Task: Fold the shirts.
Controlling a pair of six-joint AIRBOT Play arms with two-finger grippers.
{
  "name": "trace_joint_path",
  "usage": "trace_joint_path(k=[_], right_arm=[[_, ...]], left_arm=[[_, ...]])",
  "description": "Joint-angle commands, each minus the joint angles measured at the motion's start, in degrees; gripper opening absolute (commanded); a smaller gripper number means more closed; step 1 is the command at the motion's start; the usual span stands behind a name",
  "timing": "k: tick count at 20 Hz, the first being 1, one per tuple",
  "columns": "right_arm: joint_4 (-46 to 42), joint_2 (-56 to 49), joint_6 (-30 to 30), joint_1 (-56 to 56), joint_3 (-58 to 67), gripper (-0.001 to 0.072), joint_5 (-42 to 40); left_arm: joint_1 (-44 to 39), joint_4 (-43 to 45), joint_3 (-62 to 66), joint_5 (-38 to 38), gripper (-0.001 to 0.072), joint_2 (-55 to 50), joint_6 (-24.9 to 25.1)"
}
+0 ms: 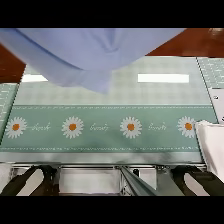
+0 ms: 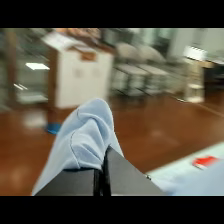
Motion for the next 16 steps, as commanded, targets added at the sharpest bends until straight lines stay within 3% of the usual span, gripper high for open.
trace_joint_path(k=[1, 4, 6, 9, 12, 16], right_arm=[[-13.2, 8.7, 2.8, 0.0, 1.9, 0.0027, 7.3], [-23.0, 13.2, 7.3, 0.0, -1.4, 0.0027, 14.2], [-24.2, 16.4, 8.5, 0.0, -8.9, 0.0028, 16.9], [-23.1, 19.6, 9.5, 0.0, -26.0, 0.0027, 19.1], [-23.8, 19.7, 9.4, 0.0, -44.5, 0.0027, 15.7], [-26.8, 14.9, 12.8, -0.6, -65.2, 0.0028, 0.8]], left_arm=[[7.9, 10.5, 5.1, 0.4, 0.0026, 4.9, -3.9], [4.3, 24.9, 5.1, -0.7, 0.0026, 5.5, -8.9], [-0.2, 32.6, 4.0, -2.9, 0.0026, 4.6, -11.0], [-7.1, 35.5, -3.0, -6.1, 0.0026, 2.5, -11.0], [-12.0, 35.5, -13.8, -6.5, 0.0027, -2.2, -11.0], [-17.2, 35.5, -20.4, -4.9, 0.0026, -15.6, -12.0]])
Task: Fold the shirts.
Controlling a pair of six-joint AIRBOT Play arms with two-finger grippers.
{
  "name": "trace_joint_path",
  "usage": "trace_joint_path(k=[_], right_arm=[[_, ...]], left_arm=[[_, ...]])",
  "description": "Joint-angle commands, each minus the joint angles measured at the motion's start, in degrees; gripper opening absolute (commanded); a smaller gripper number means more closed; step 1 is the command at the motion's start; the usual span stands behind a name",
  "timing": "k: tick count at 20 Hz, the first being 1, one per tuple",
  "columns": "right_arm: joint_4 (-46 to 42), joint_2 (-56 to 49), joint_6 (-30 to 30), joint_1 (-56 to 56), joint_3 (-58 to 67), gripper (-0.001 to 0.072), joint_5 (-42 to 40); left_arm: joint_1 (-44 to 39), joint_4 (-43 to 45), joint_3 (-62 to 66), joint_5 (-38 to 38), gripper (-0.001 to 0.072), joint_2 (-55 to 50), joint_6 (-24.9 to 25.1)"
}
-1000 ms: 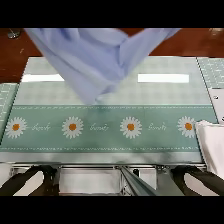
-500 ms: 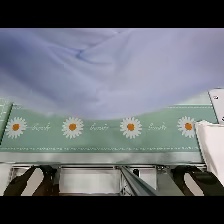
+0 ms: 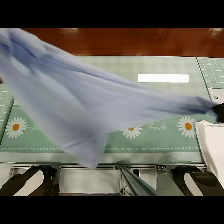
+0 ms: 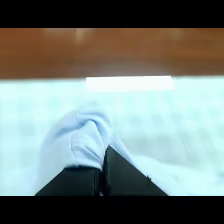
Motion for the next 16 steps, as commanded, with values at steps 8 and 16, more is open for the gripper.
trace_joint_path(k=[8, 16], right_arm=[[8.1, -35.5, 0.7, -12.2, -6.8, 0.0028, -29.7], [16.9, -53.5, -3.5, -15.3, 12.4, 0.0626, -17.7]], left_arm=[[-9.2, -3.3, -4.6, 14.4, 0.0030, -28.8, -9.4], [-5.6, -2.5, -3.7, -1.5, 0.0705, -33.4, -7.4]])
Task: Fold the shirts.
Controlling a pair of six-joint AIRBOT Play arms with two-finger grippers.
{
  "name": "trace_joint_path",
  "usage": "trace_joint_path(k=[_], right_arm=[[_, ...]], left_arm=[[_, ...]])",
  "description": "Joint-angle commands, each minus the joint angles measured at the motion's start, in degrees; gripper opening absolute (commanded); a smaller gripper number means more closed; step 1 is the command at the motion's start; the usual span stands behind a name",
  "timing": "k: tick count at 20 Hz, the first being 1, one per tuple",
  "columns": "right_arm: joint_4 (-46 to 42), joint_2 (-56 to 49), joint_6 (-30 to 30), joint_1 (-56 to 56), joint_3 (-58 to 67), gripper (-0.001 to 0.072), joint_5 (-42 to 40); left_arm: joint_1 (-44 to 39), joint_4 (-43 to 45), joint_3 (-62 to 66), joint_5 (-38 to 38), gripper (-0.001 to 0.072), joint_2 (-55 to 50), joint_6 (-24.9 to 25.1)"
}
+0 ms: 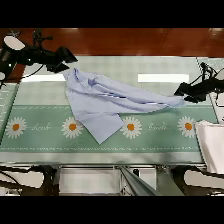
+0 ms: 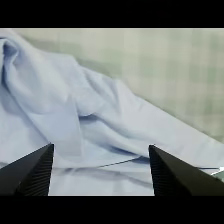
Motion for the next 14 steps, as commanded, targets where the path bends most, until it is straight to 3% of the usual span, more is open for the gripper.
trace_joint_path(k=[1, 3, 4, 7, 11, 14], right_arm=[[1.0, -3.5, -3.7, -4.1, 6.9, 0.0626, 8.2], [-2.6, -1.6, -3.8, -9.2, 7.0, 0.0626, 12.3], [-3.9, -0.9, -4.2, -12.1, 6.4, 0.0625, 14.5], [-3.3, 2.7, -5.8, -19.2, -1.4, 0.0625, 13.2], [7.9, 7.4, -13.3, -22.1, -15.4, 0.0625, 4.2], [17.0, 7.6, -16.2, -22.1, -19.8, 0.0623, 1.3]], left_arm=[[5.0, 7.0, 0.5, -15.5, 0.0705, -0.6, 0.9], [9.2, 13.2, -1.9, -23.3, 0.0705, 1.4, 2.1], [11.3, 13.2, -5.7, -23.8, 0.0705, 3.9, 4.3], [15.9, 9.8, -23.6, -15.6, 0.0705, 14.6, 7.1], [16.7, -3.2, -51.4, -1.6, 0.0705, 26.3, 10.4], [15.7, -19.3, -62.2, 5.0, 0.0705, 26.3, 19.3]])
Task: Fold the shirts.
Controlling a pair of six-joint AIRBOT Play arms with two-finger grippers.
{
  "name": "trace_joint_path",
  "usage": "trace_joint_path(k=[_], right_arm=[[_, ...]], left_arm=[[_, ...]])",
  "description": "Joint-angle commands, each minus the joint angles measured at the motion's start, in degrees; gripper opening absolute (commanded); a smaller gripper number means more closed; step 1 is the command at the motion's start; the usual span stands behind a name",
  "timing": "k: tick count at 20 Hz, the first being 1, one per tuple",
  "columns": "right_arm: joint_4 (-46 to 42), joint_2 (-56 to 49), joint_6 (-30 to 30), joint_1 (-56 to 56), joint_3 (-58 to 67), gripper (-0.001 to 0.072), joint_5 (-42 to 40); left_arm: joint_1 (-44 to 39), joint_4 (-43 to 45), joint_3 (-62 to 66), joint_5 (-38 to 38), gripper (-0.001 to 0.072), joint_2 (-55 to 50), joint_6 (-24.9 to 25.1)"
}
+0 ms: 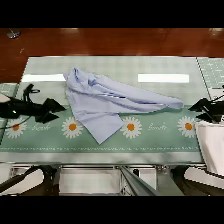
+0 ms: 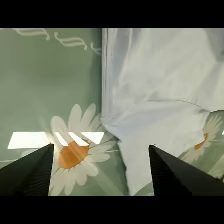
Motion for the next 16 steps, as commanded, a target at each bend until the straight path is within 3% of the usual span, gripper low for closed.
trace_joint_path(k=[1, 7, 10, 11, 12, 13, 16], right_arm=[[9.2, 1.1, -4.5, -0.8, -5.5, 0.0617, -3.8], [7.3, 1.1, -5.1, 4.2, -5.4, 0.0618, -4.0], [6.6, 1.1, -2.8, 6.3, -5.4, 0.0618, -7.4], [6.3, 0.9, -1.7, 6.2, -5.4, 0.0617, -9.3], [6.3, 0.3, -0.9, 6.2, -5.0, 0.0618, -10.4], [6.6, -0.7, -0.9, 6.3, -4.2, 0.0617, -10.6], [9.7, -5.1, -0.9, 6.3, -0.8, 0.0617, -9.6]], left_arm=[[-1.8, -18.4, -14.0, 10.4, 0.0704, 2.4, 10.2], [-20.7, -24.3, -12.5, 31.3, 0.0703, -0.8, 9.7], [-22.9, -26.3, -7.7, 32.4, 0.0698, -3.1, 8.8], [-22.9, -26.2, -5.6, 29.8, 0.0593, -4.2, 9.2], [-22.8, -26.2, -3.7, 26.6, 0.0222, -5.3, 10.2], [-22.8, -26.3, -1.9, 23.8, 0.0032, -6.2, 12.5], [-22.7, -26.2, 1.4, 21.1, 0.0027, -6.6, 13.4]])
